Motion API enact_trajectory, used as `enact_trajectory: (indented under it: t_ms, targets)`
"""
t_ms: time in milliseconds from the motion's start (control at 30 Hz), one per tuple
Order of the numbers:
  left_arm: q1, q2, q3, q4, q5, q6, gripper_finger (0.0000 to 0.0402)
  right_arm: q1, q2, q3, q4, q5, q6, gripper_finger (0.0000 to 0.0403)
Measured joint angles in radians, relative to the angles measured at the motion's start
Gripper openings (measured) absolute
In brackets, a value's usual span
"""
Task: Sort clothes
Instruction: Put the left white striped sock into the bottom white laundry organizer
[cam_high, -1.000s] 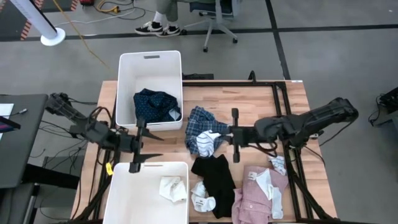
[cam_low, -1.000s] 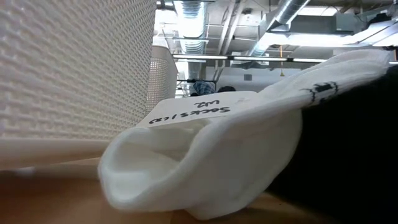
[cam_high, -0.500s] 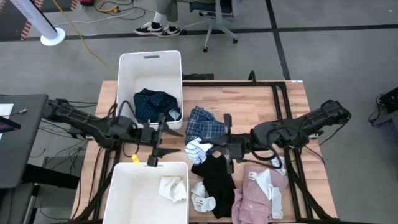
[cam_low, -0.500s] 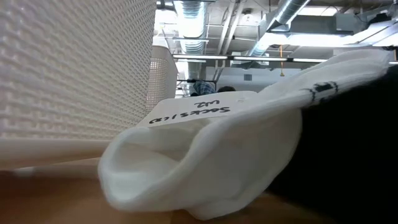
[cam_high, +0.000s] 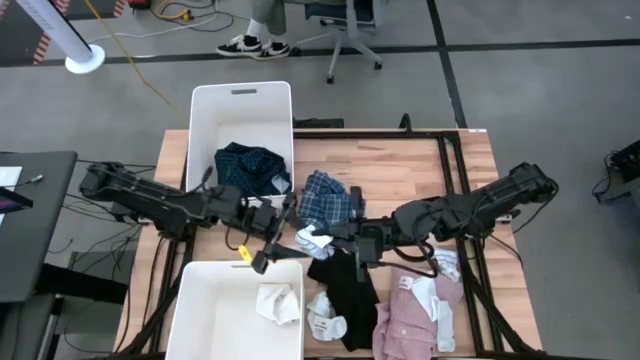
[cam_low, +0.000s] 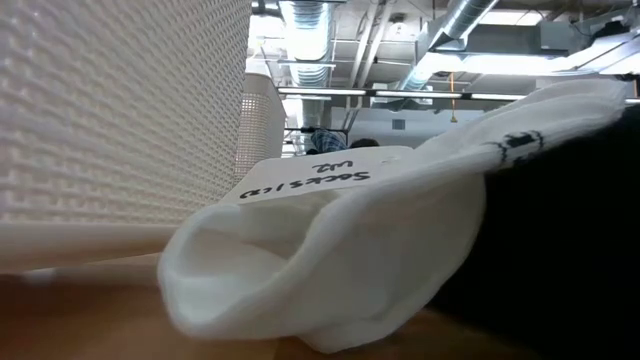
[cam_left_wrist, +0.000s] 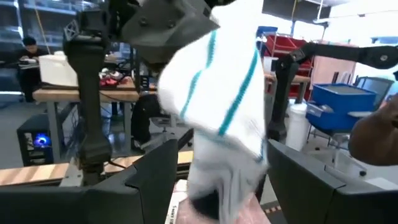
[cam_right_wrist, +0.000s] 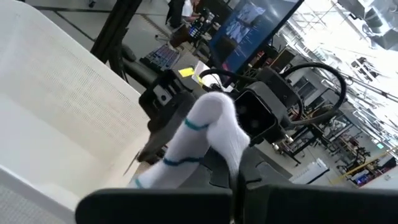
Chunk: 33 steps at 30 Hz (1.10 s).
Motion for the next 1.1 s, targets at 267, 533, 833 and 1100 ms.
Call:
enact_trajectory:
  t_ms: [267,533,833,1100]
  targets:
    - [-0.014,0.04,0.042,0.001,-0.002,0.094,0.0156,0.001,0.0,0.0,-0.058,0.05,0.001,0.0]
    - [-0.029,0.036,0.045,-0.018,-0.064,0.205,0.0009,0.002,0.0,0.0,-0.138,0.085,0.045,0.0004]
    - [-0.032,-0.002,0.045,-0.106,-0.124,0.214,0.0002,0.002,-0.001,0.0,-0.247,0.086,0.157,0.0019]
    - [-0.078,-0.131,0.045,-0.287,-0.221,0.223,0.0001,0.009,-0.001,0.0,-0.345,0.114,0.228,0.0072]
